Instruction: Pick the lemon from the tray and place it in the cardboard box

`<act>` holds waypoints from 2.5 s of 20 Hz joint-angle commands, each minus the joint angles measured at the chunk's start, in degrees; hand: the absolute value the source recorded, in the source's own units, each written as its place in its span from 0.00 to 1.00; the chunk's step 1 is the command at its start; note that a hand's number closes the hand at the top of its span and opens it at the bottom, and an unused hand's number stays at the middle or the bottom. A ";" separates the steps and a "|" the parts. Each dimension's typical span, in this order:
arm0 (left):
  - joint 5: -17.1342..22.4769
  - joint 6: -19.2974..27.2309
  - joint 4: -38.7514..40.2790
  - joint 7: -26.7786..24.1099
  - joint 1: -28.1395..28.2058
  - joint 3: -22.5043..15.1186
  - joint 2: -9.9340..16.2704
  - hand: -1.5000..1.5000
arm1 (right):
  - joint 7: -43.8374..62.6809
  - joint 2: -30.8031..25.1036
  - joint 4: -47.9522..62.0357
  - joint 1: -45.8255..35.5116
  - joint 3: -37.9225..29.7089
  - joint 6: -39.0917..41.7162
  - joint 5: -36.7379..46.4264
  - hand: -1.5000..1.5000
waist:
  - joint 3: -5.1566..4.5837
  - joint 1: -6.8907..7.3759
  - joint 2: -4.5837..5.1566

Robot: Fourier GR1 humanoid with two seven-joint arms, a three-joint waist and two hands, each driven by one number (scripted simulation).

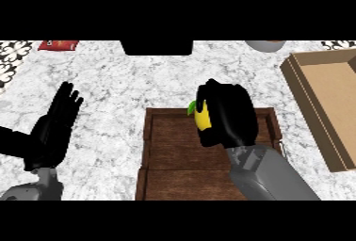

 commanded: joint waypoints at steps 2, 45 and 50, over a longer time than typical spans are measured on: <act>-0.22 1.09 1.16 1.57 -2.82 -0.05 -0.90 0.50 | 5.37 0.05 -3.98 -3.74 -7.53 -1.79 3.04 1.00 | 0.00 -0.20 0.16; -3.68 0.28 4.12 -0.86 -4.51 -0.95 -3.86 0.50 | -32.58 -29.97 63.58 -12.50 -43.82 -10.62 0.39 0.00 | 0.13 1.88 1.04; -2.54 0.19 2.34 1.51 -4.57 0.18 -2.93 0.50 | -40.81 -28.92 58.11 -12.35 -47.72 -23.19 -3.76 0.00 | 0.21 1.33 0.71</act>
